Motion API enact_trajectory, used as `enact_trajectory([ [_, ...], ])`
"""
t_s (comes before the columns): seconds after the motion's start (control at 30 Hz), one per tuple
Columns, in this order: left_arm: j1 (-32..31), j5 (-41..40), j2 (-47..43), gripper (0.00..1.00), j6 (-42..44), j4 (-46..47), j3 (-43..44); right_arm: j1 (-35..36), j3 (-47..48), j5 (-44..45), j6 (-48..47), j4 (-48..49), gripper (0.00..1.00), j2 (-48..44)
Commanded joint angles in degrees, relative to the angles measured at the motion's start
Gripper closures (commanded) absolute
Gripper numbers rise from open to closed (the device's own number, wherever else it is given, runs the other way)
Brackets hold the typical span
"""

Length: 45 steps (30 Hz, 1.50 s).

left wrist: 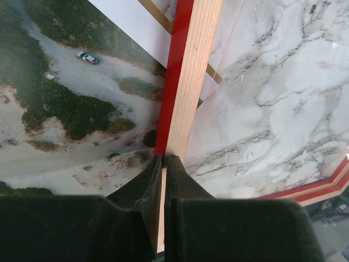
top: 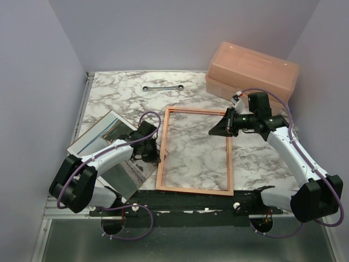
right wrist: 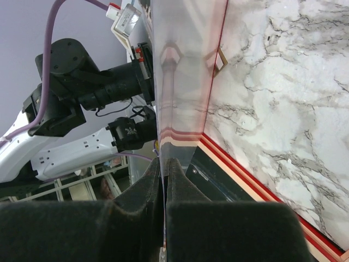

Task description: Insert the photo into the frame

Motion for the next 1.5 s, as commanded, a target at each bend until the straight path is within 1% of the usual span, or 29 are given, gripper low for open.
enact_trajectory([
  [0.0, 0.2, -4.4, 2.8, 0.93, 1.6, -1.9, -1.5, 0.1, 0.8, -2.9, 1.2, 1.6, 1.00, -1.1],
  [0.43, 0.2, -4.5, 3.2, 0.94, 1.8, -2.1, -1.5, 0.1, 4.0, -3.7, 2.6, 1.5, 1.00, -1.9],
  [0.8, 0.2, -4.6, 3.8, 0.95, 1.9, -2.1, -1.4, 0.0, 0.6, -2.9, 1.8, 2.2, 0.99, -1.4],
  [1.17, 0.2, -4.8, 4.0, 0.96, 2.1, -2.1, -1.7, 0.1, 2.7, -2.3, 1.5, 0.8, 1.00, -1.1],
  [1.33, 0.2, -4.8, 4.0, 0.96, 2.1, -2.0, -1.6, 0.1, 1.9, -2.6, 2.8, 1.8, 1.00, -1.5],
  [1.47, 0.2, -4.8, 4.1, 0.95, 2.1, -2.0, -1.7, 0.0, 3.3, -3.7, 4.3, 3.1, 1.00, -1.4],
])
